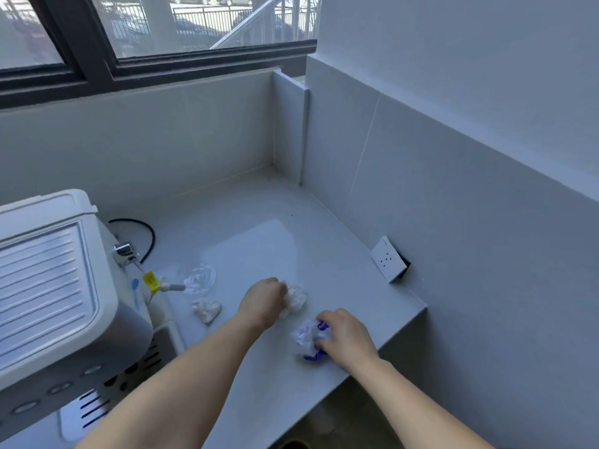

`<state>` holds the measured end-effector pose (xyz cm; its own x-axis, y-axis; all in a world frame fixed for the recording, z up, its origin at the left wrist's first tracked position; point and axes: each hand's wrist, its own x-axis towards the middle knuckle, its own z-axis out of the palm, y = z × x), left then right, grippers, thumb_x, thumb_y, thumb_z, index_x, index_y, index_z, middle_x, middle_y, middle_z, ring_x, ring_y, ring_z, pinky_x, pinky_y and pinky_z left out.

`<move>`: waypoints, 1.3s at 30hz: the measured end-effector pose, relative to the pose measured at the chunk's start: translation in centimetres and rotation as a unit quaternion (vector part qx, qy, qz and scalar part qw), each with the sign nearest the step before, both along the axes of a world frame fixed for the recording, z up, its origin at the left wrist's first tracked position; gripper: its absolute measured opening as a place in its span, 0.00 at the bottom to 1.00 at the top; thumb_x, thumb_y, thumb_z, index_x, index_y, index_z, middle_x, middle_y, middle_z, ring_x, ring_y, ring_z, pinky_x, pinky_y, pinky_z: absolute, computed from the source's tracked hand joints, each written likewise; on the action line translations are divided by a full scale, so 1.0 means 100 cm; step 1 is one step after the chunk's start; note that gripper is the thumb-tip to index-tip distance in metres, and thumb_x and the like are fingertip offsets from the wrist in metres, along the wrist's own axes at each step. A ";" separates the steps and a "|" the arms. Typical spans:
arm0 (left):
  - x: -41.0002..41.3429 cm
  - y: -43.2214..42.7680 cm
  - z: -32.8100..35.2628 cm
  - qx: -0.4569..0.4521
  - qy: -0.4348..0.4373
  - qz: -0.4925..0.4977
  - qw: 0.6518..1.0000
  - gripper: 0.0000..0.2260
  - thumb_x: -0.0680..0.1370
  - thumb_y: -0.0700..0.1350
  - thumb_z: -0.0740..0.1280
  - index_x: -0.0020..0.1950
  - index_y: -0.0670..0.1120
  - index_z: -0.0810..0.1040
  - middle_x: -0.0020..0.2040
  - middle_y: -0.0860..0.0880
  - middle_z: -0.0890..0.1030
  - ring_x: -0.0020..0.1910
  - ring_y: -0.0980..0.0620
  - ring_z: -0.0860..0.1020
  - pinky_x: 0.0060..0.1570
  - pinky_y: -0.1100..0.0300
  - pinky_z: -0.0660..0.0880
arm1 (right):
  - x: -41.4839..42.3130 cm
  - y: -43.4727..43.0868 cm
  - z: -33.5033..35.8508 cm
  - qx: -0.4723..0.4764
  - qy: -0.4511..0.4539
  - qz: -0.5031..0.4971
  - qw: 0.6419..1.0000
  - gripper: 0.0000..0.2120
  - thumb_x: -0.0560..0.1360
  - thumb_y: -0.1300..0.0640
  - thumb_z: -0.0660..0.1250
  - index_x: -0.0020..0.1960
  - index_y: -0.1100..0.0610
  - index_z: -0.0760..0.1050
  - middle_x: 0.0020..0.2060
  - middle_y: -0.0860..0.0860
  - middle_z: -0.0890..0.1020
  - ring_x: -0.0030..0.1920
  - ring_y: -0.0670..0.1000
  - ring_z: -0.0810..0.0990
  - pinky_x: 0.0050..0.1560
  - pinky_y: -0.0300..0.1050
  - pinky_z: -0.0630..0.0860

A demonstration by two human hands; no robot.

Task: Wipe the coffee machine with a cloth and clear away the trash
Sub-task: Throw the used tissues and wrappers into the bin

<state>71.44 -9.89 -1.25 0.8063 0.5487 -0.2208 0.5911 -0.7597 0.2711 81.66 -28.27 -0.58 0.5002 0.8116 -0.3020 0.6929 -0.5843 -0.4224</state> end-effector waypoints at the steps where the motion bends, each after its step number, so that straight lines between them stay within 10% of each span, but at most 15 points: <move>1: -0.005 -0.003 0.001 -0.004 -0.010 0.015 1.000 0.04 0.73 0.41 0.67 0.45 0.41 0.78 0.46 0.42 0.78 0.47 0.39 0.78 0.41 0.54 0.70 | 0.002 -0.003 0.001 0.010 0.003 0.000 1.000 0.17 0.73 0.51 0.68 0.62 0.51 0.75 0.53 0.51 0.78 0.52 0.53 0.78 0.51 0.44 0.76; 10: -0.072 -0.074 0.028 -0.010 -0.128 0.183 0.975 0.10 0.75 0.45 0.69 0.38 0.44 0.71 0.37 0.48 0.72 0.38 0.45 0.73 0.36 0.54 0.65 | 0.007 -0.032 0.024 0.070 0.019 0.065 0.995 0.14 0.73 0.52 0.68 0.58 0.52 0.77 0.51 0.51 0.83 0.51 0.54 0.79 0.48 0.45 0.75; 18: -0.131 -0.186 0.038 -0.001 -0.184 0.309 0.933 0.09 0.76 0.45 0.71 0.54 0.43 0.81 0.46 0.45 0.81 0.46 0.42 0.79 0.48 0.46 0.76 | -0.015 -0.082 0.034 0.088 0.051 0.162 0.981 0.17 0.73 0.51 0.69 0.61 0.51 0.77 0.51 0.51 0.83 0.53 0.54 0.79 0.48 0.45 0.74; 30: -0.213 -0.299 0.009 -0.001 -0.264 0.347 0.900 0.13 0.76 0.45 0.73 0.59 0.55 0.79 0.43 0.60 0.77 0.40 0.60 0.75 0.39 0.70 0.67 | -0.094 -0.148 0.021 0.067 0.089 0.197 0.974 0.19 0.73 0.55 0.69 0.63 0.51 0.77 0.55 0.48 0.84 0.55 0.51 0.80 0.55 0.46 0.78; 39: -0.267 -0.345 -0.081 -0.138 -0.194 0.408 0.882 0.03 0.77 0.49 0.70 0.51 0.55 0.79 0.41 0.55 0.78 0.43 0.55 0.78 0.43 0.58 0.75 | -0.140 -0.193 -0.067 -0.039 0.086 0.196 0.976 0.17 0.72 0.58 0.67 0.61 0.51 0.77 0.49 0.50 0.82 0.49 0.50 0.79 0.45 0.41 0.74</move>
